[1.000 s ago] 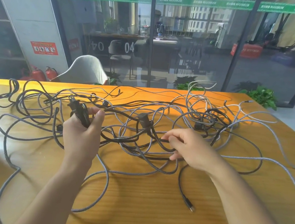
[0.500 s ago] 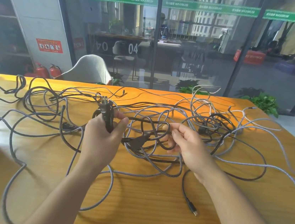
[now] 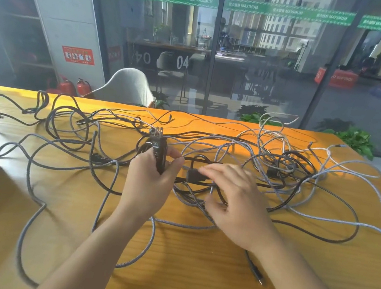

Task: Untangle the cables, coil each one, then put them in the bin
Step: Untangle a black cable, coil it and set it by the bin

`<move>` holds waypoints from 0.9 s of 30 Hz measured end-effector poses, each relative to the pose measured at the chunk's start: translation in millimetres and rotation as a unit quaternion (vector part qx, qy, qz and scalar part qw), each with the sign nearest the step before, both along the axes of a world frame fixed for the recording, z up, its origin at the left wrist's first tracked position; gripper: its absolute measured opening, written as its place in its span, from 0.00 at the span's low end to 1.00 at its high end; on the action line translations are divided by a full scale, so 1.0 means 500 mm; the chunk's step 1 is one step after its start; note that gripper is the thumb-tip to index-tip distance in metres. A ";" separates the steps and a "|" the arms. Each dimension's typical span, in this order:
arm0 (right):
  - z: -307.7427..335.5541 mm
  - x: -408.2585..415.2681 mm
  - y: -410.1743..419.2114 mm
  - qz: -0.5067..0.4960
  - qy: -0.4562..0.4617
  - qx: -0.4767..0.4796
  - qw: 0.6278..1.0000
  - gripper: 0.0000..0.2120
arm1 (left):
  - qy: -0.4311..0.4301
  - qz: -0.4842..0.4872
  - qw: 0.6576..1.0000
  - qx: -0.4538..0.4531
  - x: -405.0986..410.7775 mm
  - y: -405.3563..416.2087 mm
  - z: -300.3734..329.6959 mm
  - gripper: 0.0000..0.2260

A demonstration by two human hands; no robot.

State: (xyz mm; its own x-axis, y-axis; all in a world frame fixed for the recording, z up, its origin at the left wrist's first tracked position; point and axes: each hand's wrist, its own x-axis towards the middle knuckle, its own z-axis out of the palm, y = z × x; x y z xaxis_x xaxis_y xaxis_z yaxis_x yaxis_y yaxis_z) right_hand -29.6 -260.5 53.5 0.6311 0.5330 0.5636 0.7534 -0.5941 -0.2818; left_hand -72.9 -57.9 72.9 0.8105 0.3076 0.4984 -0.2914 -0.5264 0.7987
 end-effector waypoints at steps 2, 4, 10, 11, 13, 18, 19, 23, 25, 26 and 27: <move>-0.016 0.000 0.008 -0.019 0.007 -0.059 0.998 0.25 | 0.001 -0.003 1.000 0.006 0.001 -0.001 -0.001 0.04; -0.024 0.001 0.012 -0.046 0.021 -0.078 0.996 0.27 | 0.004 -0.007 1.000 0.013 0.001 -0.004 -0.003 0.04; -0.015 0.001 0.028 -0.123 0.086 -0.062 0.987 0.27 | 0.004 -0.027 0.999 0.031 0.000 -0.010 -0.003 0.05; -0.012 0.003 0.030 -0.131 0.100 -0.070 0.984 0.26 | 0.004 -0.031 0.999 0.033 -0.001 -0.013 -0.003 0.06; -0.010 0.009 0.029 -0.134 0.113 -0.072 0.982 0.21 | 0.002 -0.036 0.999 0.037 -0.003 -0.017 -0.003 0.06; -0.019 0.017 0.015 -0.145 0.126 -0.018 0.981 0.19 | 0.005 -0.024 0.999 0.037 -0.001 -0.016 -0.005 0.05; -0.021 0.018 0.014 -0.148 0.127 -0.019 0.981 0.20 | 0.007 -0.023 0.999 0.038 0.001 -0.017 -0.007 0.05; -0.020 0.027 0.008 -0.125 0.150 0.040 0.980 0.12 | 0.014 -0.014 0.999 0.036 0.008 -0.015 -0.017 0.05; -0.012 0.033 -0.007 -0.147 0.133 0.088 0.976 0.04 | 0.020 -0.003 0.999 0.034 0.011 -0.009 -0.021 0.05; -0.009 0.038 -0.016 -0.169 0.121 0.099 0.973 0.05 | 0.023 0.001 0.999 0.030 0.013 -0.006 -0.022 0.04; -0.007 0.043 -0.028 -0.188 0.116 0.097 0.970 0.07 | 0.025 0.005 0.999 0.025 0.015 -0.003 -0.023 0.04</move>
